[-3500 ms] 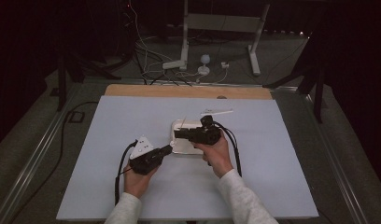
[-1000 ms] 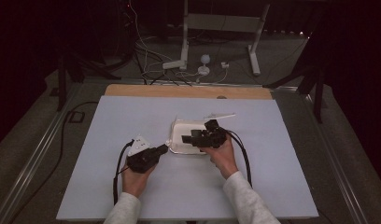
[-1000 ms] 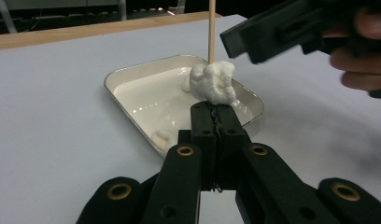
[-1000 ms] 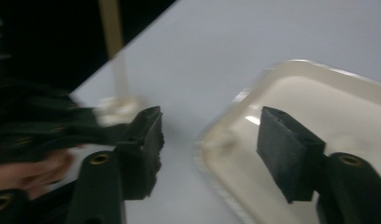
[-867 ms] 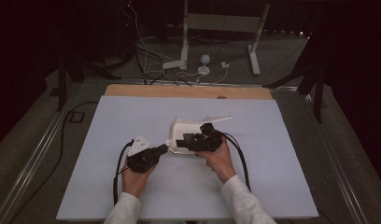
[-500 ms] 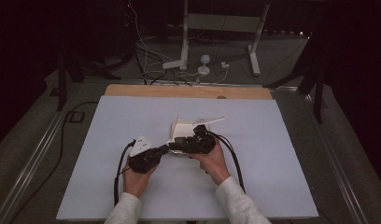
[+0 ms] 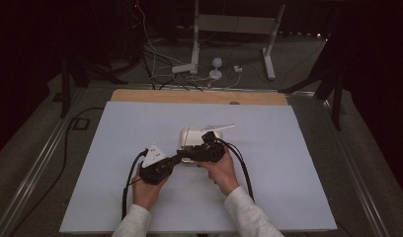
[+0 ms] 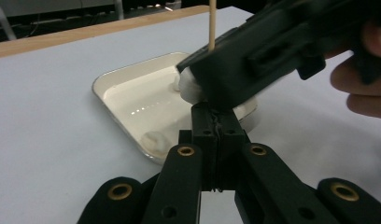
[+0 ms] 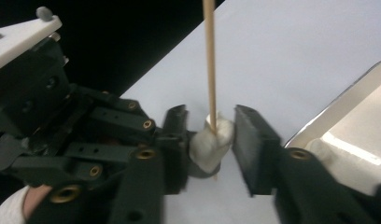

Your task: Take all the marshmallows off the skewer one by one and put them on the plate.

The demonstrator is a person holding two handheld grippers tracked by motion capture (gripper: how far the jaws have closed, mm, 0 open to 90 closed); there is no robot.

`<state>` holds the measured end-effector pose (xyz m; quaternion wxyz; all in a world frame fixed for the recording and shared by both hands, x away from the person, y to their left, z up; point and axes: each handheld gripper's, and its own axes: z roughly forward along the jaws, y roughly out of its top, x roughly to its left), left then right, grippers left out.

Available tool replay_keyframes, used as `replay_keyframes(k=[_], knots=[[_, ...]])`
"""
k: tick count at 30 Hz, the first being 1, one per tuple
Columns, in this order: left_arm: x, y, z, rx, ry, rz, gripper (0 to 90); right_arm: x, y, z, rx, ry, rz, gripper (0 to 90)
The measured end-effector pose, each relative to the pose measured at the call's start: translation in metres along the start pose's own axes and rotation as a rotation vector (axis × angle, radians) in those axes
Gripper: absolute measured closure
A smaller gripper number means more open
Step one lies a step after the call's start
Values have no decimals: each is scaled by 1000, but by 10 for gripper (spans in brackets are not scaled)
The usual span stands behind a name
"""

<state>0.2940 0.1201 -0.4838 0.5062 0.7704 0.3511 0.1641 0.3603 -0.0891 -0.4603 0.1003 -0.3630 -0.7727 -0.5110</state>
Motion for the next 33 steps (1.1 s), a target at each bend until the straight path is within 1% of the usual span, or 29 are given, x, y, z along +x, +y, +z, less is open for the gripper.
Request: replay_keyframes(k=[1, 4, 9, 10, 11, 13, 15, 16, 18, 19, 20, 21, 22, 24, 26, 27, 28, 29, 31, 32, 33], knots=[[0, 0, 0, -1, 0, -1, 900, 0, 0, 0, -5, -8, -3, 700], [1, 0, -1, -8, -6, -7, 900, 0, 0, -2, -18, -1, 0, 742], [1, 0, -1, -13, -8, -7, 894, -1, -1, -4, -32, 8, 7, 775], [1, 0, 0, -10, -4, -5, 868, -1, -1, -4, -36, 10, 9, 778], [2, -1, 0, -8, -2, -10, 823, -1, -1, -5, -39, 13, 9, 779], [3, -2, 1, -5, -8, -20, 787, -1, 0, -6, -40, 18, 11, 781], [4, -3, 3, 9, -20, -24, 777, -1, -1, -6, -41, 18, 8, 782], [4, -3, 5, 27, -19, -20, 747, -2, 0, -7, -54, 36, 19, 784], [3, -5, 9, 54, -16, -12, 743, -2, 0, -8, -59, 41, 22, 785], [3, -6, 10, 55, -25, -16, 779, -1, 1, -9, -63, 46, 20, 785], [3, -6, 10, 54, -31, -16, 835, 0, 1, -9, -64, 46, 16, 785], [2, -6, 9, 52, -32, -11, 873, 0, 1, -9, -62, 47, 13, 785], [2, -5, 9, 53, -38, -5, 888, 0, 1, -9, -59, 45, 8, 785], [1, -5, 9, 59, -32, 2, 898, 0, 0, -10, -58, 44, 5, 782], [0, -4, 9, 61, -27, 5, 900, 1, 0, -9, -52, 35, -18, 759], [0, -4, 9, 57, -26, 0, 900, 2, 0, -8, -42, 31, -26, 706], [0, -3, 9, 56, -21, -4, 900, 4, -2, -5, -19, 16, -48, 687], [0, -3, 8, 55, -21, -5, 900, 4, -2, -5, -19, 16, -48, 687], [-1, -3, 7, 54, -21, -2, 900, 6, -3, -2, -10, 0, -62, 718], [-1, -3, 7, 54, -17, -3, 900, 6, -4, -1, -8, -2, -61, 754], [0, -3, 7, 55, -16, -5, 900, 6, -4, 0, -14, 2, -60, 768]])
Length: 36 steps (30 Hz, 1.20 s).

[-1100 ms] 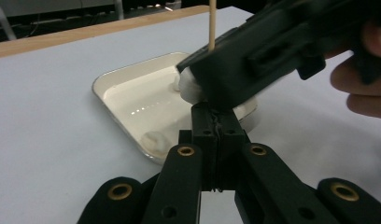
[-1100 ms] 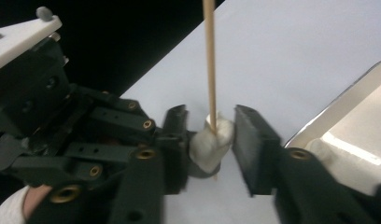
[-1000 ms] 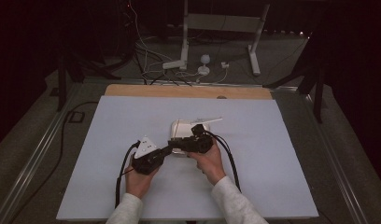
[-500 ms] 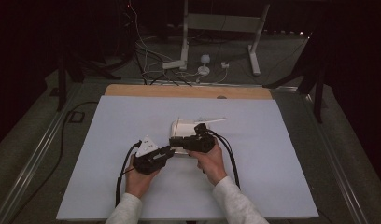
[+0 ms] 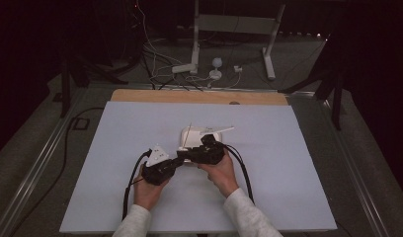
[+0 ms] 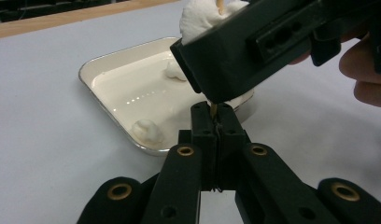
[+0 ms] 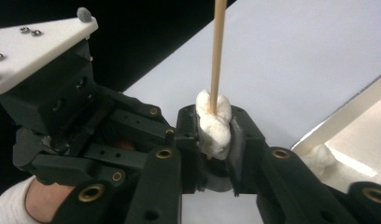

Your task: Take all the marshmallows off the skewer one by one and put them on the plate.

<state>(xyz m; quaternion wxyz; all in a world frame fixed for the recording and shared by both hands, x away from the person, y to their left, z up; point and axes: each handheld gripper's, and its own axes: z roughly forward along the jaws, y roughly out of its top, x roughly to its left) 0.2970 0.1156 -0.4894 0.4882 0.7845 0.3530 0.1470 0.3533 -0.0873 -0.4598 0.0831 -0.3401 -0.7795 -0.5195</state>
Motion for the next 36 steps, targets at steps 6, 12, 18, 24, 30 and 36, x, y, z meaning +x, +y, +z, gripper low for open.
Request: replay_keyframes(k=[6, 12, 18, 24, 30, 36], knots=[[0, 0, 0, -6, -3, 1, 900, 1, 1, -1, -5, -18, -4, 795], [-1, 0, 0, -13, 16, 19, 900, 2, 4, -5, -18, -27, -3, 796], [-1, 1, -2, -17, 33, 37, 900, 2, 7, -7, -34, -26, 6, 796], [-1, -10, 6, 74, 103, 75, 900, 1, 12, -18, -127, -18, 45, 804], [-3, -11, 11, 74, 76, 76, 900, -1, 42, -74, -242, -62, 24, 810], [-1, -11, 10, 70, 68, 53, 900, -1, 51, -91, -221, -97, -23, 809]])
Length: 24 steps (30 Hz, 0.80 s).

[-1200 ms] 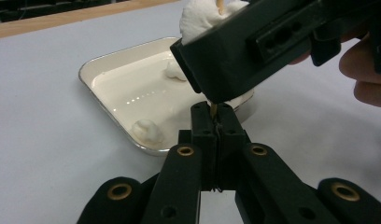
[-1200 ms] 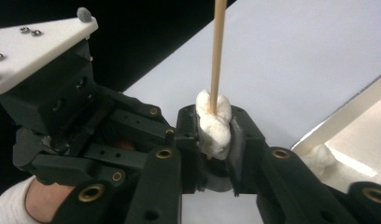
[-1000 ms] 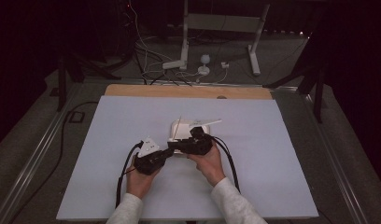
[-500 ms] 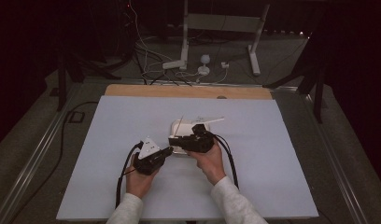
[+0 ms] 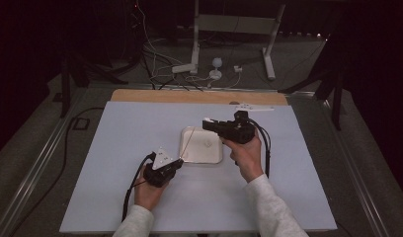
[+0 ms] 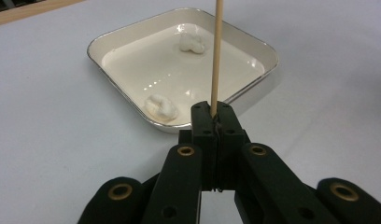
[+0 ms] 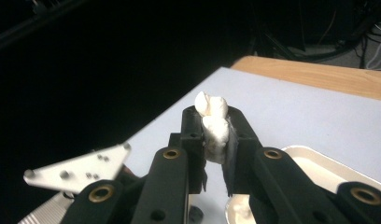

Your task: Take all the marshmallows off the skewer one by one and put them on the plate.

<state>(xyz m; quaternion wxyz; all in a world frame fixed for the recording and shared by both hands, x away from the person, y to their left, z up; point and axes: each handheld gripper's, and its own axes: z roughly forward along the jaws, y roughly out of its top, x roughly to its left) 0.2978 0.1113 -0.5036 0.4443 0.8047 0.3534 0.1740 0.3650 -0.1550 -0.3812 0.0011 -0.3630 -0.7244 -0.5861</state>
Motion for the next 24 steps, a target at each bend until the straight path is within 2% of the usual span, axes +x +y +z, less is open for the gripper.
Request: replay_keyframes(k=[10, 24], knots=[[6, 1, -6, -34, -3, -43, 900, -10, -10, 10, 43, -49, -10, 802], [7, 2, -8, -41, -5, -60, 900, -27, -33, 19, 110, -92, 0, 794]])
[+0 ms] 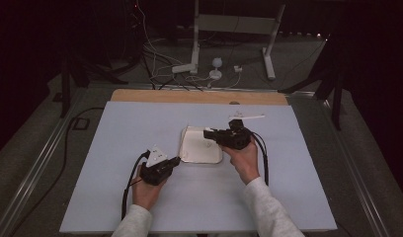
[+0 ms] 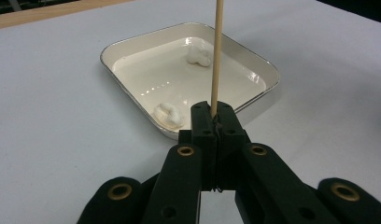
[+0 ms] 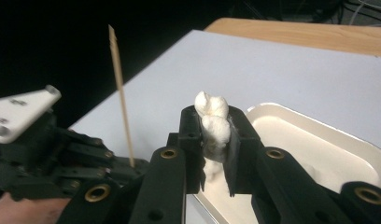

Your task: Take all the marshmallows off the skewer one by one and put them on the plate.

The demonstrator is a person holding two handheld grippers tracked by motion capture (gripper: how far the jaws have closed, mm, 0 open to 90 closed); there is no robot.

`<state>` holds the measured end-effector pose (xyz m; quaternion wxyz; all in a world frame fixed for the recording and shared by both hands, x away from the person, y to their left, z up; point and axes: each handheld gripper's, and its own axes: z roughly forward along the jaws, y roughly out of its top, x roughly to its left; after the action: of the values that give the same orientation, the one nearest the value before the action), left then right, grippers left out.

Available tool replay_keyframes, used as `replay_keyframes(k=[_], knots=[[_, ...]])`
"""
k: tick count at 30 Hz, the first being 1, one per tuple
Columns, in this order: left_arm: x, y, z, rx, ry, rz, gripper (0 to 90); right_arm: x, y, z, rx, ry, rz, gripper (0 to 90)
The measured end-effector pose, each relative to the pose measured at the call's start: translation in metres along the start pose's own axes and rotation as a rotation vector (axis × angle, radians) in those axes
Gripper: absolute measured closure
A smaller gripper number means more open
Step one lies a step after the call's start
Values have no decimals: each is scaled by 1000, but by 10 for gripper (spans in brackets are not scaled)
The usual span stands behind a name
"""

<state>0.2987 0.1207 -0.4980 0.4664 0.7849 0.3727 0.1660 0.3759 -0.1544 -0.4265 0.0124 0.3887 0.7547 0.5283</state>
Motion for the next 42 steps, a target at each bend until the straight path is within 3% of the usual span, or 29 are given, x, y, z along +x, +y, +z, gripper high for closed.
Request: replay_keyframes(k=[14, 23, 42], knots=[[1, 0, -1, -2, -2, -9, 900, -12, -20, 12, 71, -77, -11, 789], [2, 0, -1, -4, -3, -15, 900, -24, -38, 21, 113, -104, 16, 787], [4, 1, -3, -16, -8, -33, 900, -23, -48, 30, 189, -145, -12, 745]])
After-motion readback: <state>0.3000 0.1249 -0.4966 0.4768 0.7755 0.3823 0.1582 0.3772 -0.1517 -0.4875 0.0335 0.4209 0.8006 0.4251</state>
